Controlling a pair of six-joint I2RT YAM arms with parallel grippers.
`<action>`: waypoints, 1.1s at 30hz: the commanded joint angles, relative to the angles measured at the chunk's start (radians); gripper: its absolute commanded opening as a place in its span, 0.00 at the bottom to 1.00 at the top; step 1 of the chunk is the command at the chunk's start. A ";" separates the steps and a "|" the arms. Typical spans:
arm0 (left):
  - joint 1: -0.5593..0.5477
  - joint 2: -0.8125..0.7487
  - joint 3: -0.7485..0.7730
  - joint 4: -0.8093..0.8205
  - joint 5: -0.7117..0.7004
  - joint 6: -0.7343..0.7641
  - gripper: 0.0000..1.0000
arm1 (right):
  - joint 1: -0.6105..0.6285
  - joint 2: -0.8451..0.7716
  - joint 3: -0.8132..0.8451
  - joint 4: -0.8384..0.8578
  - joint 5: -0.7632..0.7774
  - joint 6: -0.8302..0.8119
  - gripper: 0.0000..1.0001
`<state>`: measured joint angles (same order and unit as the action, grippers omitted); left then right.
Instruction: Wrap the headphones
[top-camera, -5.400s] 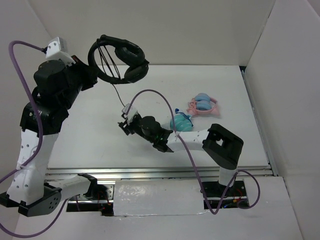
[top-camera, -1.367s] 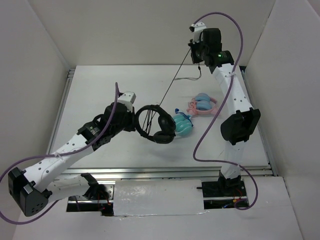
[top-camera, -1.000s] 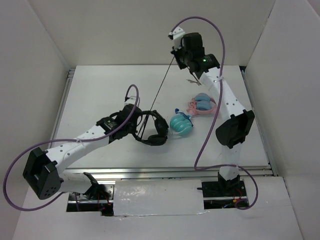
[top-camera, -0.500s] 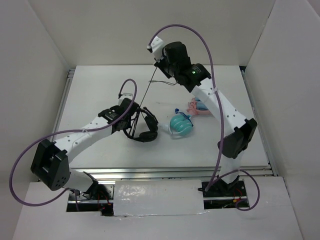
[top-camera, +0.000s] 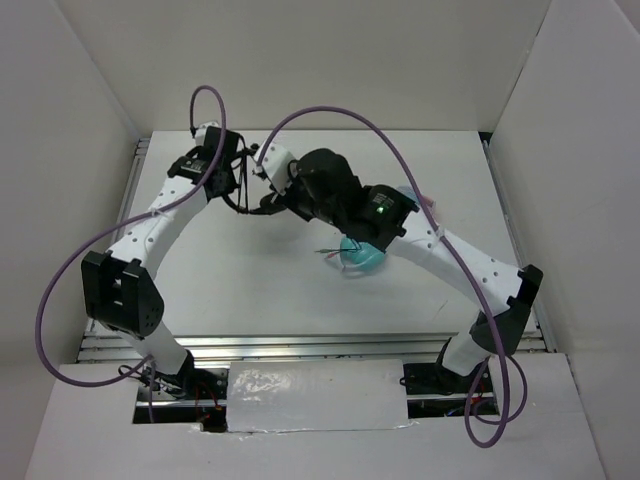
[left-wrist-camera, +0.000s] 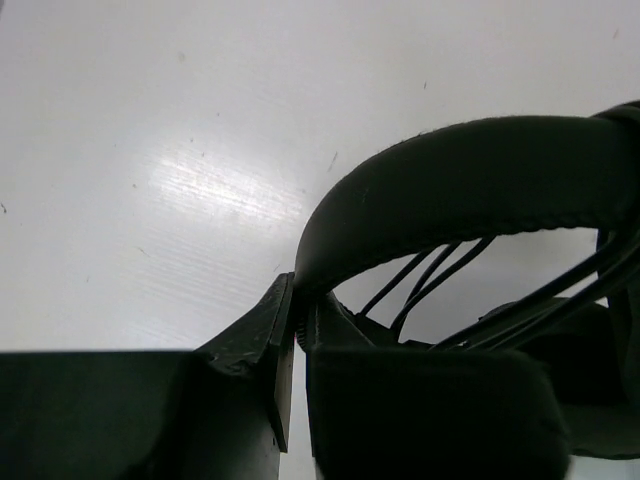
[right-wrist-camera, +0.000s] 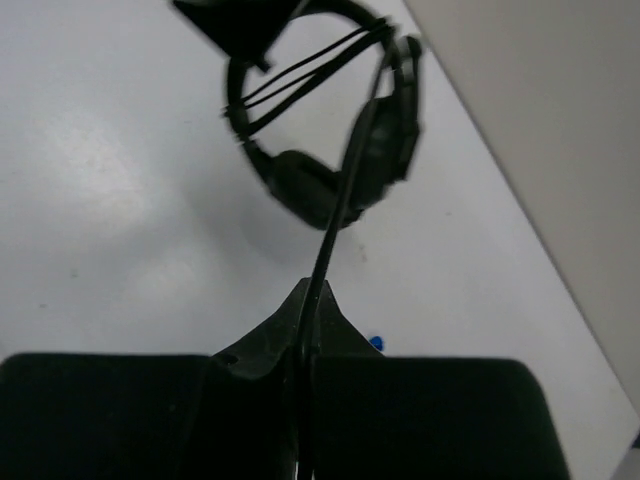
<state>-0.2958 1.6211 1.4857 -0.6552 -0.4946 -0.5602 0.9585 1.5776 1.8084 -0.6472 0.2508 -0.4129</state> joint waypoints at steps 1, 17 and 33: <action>0.040 0.043 0.151 -0.086 -0.052 -0.093 0.00 | 0.072 -0.054 -0.055 0.107 -0.036 0.121 0.00; 0.139 -0.205 0.205 0.031 0.309 -0.130 0.00 | 0.097 0.073 -0.402 0.625 -0.324 0.362 0.04; 0.153 -0.457 0.216 0.086 0.487 -0.133 0.00 | -0.012 0.156 -0.660 1.227 -0.170 0.424 0.19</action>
<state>-0.1509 1.2301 1.6444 -0.6804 -0.0811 -0.6613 0.9482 1.7329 1.2255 0.3344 -0.0082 -0.0044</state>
